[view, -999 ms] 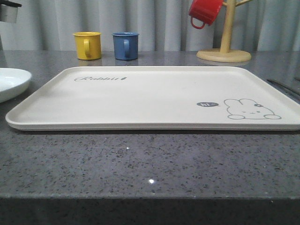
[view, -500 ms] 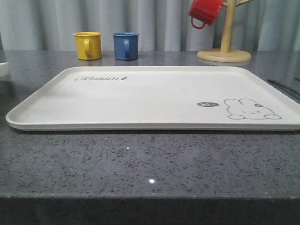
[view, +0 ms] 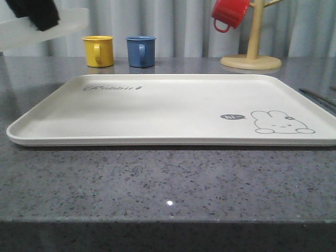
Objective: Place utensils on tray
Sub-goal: 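Grasp the rim of the white plate with the left gripper, then lower the white plate onto the tray and open the left gripper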
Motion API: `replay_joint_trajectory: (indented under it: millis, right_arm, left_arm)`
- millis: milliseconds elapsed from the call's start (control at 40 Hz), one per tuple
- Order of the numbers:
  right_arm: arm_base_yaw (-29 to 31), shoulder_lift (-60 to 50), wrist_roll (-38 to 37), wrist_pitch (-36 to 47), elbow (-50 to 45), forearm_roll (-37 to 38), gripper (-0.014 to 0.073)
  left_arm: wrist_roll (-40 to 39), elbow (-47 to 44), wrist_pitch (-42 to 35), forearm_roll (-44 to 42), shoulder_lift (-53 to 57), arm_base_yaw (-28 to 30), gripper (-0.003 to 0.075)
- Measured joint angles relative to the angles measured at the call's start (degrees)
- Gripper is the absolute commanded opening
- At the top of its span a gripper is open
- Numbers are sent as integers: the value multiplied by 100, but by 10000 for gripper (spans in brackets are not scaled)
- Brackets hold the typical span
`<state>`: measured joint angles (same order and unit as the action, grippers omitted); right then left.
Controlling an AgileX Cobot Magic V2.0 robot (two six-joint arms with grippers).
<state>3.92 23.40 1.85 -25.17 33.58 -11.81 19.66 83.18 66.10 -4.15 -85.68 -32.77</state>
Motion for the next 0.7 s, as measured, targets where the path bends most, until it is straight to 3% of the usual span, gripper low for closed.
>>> replay_joint_trajectory:
  millis: [275, 699]
  right_arm:
    - [0, 0, 0, -10, 0, 0, 602]
    - [0, 0, 0, -10, 0, 0, 602]
  left_arm:
    - [-194, 431, 310, -132, -952, -1059, -18]
    - [-287, 477, -74, -122, -1443, -1429, -18]
